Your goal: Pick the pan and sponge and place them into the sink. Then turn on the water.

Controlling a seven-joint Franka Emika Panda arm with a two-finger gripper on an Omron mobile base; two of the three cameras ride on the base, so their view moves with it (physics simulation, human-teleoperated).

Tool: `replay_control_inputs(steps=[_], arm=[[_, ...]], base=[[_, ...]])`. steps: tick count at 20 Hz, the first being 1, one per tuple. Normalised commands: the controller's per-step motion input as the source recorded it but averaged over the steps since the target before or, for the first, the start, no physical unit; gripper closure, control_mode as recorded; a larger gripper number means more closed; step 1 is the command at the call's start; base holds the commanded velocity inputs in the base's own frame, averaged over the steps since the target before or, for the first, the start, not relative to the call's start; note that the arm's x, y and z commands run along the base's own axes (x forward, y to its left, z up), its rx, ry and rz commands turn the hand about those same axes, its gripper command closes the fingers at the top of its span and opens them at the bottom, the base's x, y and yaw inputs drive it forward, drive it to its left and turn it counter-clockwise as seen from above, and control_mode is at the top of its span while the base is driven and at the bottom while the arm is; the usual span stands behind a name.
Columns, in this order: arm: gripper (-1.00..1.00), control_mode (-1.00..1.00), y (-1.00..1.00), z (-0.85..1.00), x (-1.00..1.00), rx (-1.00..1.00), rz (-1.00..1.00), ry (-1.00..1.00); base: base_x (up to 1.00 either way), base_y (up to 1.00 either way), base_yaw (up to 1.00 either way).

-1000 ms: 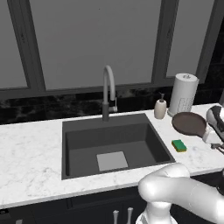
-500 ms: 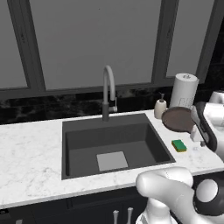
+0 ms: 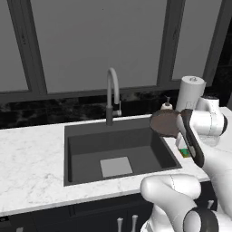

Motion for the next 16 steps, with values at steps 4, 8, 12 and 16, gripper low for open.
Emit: replay_control_inputs(steps=[4, 8, 12, 16], arm=[[1.00, -1.00, 0.85, -0.03, 0.64, 0.00, 0.18, 0.00], [1.00, -1.00, 0.59, -0.11, 0.67, 0.00, 0.30, 0.00], [1.00, -1.00, 0.71, -0.12, 0.48, 0.00, 0.15, 0.01], [1.00, -1.00, 0.85, -0.17, 0.48, -0.01, 0.00, 0.04]], base=[[0.00, 0.00, 0.00], [0.00, 0.00, 0.00], [0.00, 0.00, 0.00], [0.00, 0.00, 0.00]])
